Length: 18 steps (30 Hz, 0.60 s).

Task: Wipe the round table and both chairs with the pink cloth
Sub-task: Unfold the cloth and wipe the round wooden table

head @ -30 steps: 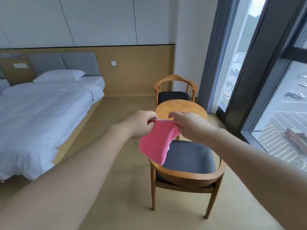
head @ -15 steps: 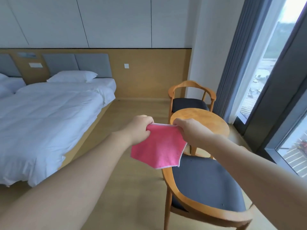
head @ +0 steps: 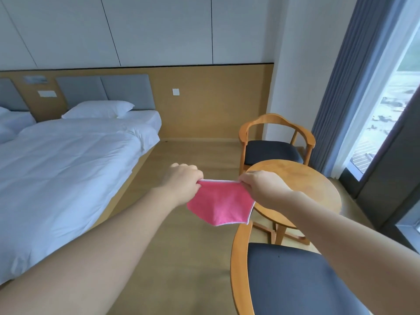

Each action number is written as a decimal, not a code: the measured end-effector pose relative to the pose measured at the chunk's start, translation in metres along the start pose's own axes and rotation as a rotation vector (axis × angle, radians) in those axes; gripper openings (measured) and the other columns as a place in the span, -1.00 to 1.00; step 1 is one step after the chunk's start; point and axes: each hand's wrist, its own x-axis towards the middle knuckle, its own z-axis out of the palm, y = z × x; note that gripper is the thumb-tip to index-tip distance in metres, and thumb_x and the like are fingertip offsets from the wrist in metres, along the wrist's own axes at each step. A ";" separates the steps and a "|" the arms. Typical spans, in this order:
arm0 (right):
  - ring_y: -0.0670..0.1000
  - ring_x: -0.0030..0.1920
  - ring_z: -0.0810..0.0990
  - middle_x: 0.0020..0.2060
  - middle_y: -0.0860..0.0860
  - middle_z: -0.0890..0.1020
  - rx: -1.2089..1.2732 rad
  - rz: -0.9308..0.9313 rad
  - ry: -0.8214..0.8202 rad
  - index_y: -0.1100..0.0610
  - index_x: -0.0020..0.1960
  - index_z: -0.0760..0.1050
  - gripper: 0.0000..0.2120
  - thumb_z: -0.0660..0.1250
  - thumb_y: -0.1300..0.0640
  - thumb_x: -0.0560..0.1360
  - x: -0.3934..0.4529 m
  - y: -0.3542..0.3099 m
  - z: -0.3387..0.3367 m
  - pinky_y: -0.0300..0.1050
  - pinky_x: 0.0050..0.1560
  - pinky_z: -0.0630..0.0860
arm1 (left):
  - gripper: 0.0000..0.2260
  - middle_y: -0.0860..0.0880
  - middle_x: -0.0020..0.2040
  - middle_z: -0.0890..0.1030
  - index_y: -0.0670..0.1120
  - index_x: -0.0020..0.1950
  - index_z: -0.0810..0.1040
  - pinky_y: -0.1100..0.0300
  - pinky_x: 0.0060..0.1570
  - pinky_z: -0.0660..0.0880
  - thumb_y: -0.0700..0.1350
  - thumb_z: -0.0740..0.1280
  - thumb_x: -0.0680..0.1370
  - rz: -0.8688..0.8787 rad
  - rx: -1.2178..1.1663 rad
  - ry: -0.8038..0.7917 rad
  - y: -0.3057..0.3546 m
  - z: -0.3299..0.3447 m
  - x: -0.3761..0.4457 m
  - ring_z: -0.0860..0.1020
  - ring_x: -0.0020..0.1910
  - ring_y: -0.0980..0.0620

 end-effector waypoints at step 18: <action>-0.03 -0.14 0.52 -0.14 -0.08 0.56 -0.113 0.453 -0.077 -0.03 0.09 0.52 -0.85 0.27 0.14 0.56 0.213 0.036 0.065 -0.14 -0.16 0.55 | -0.80 0.03 -0.04 0.55 0.00 -0.05 0.47 0.11 -0.19 0.30 -0.26 0.14 0.53 0.306 -0.216 -0.044 -0.166 0.091 0.249 0.51 -0.06 -0.07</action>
